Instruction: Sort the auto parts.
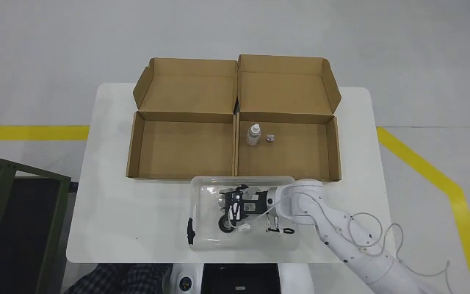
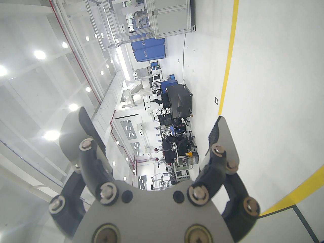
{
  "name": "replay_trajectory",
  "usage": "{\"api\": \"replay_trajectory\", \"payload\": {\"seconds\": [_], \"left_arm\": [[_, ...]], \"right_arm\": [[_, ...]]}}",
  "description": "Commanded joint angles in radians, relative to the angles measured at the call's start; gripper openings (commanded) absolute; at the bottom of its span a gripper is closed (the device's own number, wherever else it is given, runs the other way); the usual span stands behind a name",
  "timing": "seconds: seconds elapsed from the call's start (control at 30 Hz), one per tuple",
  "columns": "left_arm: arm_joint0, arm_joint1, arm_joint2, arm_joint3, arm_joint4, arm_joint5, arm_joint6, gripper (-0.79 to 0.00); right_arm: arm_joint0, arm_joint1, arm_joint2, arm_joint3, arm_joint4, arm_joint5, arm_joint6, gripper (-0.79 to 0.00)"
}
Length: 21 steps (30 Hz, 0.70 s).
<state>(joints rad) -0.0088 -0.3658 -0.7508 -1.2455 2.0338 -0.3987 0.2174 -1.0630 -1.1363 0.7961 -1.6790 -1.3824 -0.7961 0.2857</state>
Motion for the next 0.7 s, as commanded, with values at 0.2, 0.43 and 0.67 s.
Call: {"api": "replay_trajectory", "payload": {"seconds": [0.2, 0.43, 0.67], "left_arm": [[0.0, 0.0, 0.0, 0.0, 0.0, 0.0, 0.0, 0.0], [0.0, 0.0, 0.0, 0.0, 0.0, 0.0, 0.0, 0.0], [0.0, 0.0, 0.0, 0.0, 0.0, 0.0, 0.0, 0.0]], "right_arm": [[-0.04, 0.019, 0.072, -0.093, 0.066, -0.035, -0.011, -0.785], [-0.087, 0.039, 0.157, -0.204, 0.111, -0.055, -0.027, -0.785], [-0.128, 0.058, 0.266, -0.254, 0.175, -0.062, -0.066, -0.785]]}}
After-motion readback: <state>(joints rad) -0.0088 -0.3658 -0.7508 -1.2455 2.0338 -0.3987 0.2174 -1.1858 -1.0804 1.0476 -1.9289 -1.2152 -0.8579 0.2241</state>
